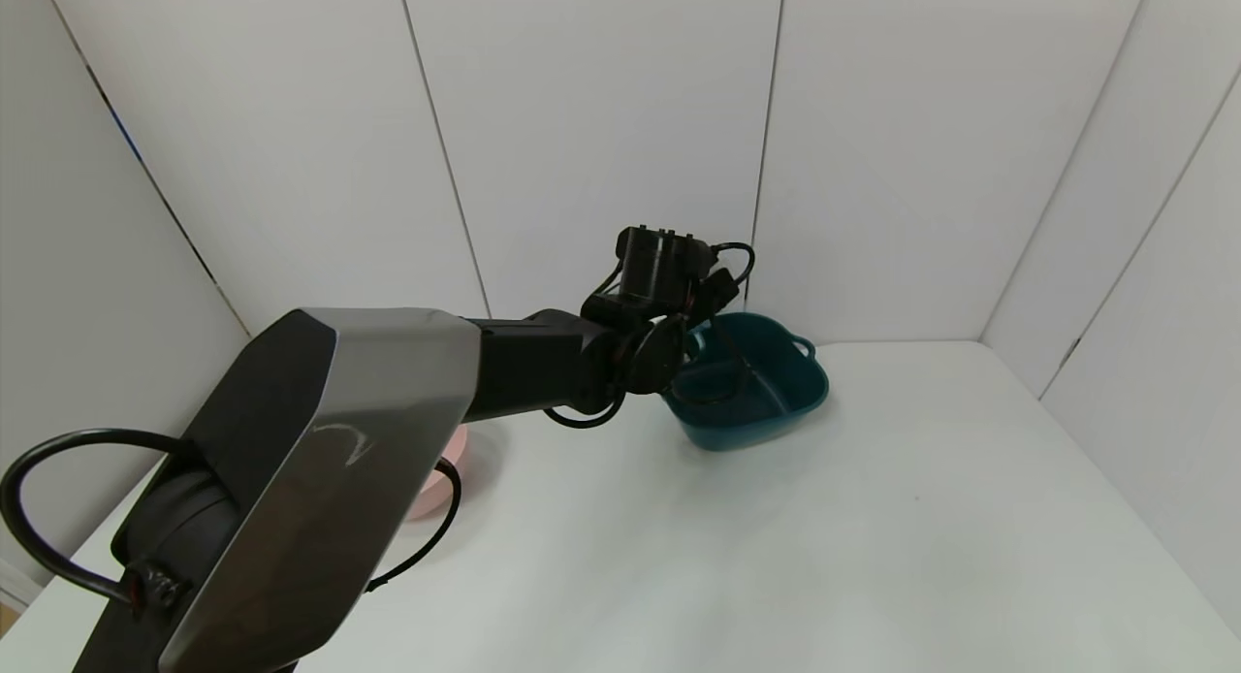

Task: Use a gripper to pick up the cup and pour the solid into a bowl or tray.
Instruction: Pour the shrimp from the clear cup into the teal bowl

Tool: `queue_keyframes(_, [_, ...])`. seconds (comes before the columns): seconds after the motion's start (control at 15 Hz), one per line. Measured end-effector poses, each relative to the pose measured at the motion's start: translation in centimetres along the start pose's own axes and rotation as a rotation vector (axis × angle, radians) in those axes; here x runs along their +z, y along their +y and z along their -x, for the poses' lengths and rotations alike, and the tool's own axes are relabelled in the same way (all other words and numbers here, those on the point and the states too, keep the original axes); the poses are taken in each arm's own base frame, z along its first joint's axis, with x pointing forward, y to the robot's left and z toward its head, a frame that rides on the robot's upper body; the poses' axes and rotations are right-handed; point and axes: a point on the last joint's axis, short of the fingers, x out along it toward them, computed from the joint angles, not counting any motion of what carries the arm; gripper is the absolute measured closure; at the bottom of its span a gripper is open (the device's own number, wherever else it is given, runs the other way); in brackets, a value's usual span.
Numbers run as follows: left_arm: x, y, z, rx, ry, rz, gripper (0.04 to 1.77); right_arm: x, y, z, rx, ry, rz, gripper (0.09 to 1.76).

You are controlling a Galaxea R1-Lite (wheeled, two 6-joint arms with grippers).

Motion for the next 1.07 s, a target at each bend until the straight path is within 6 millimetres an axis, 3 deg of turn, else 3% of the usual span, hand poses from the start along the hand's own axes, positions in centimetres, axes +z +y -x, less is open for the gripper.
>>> queue_keyframes(0.67, [0.8,-0.3,0.6,0.106,0.067,-0.253,0.55,0.0,0.0,0.0,0.000,0.000,0.000,0.14])
queue_keyframes(1.07, [1.7,-0.3,-0.2,0.268,0.055,-0.447,0.56,0.0,0.0,0.0,0.000,0.000,-0.003,0.14])
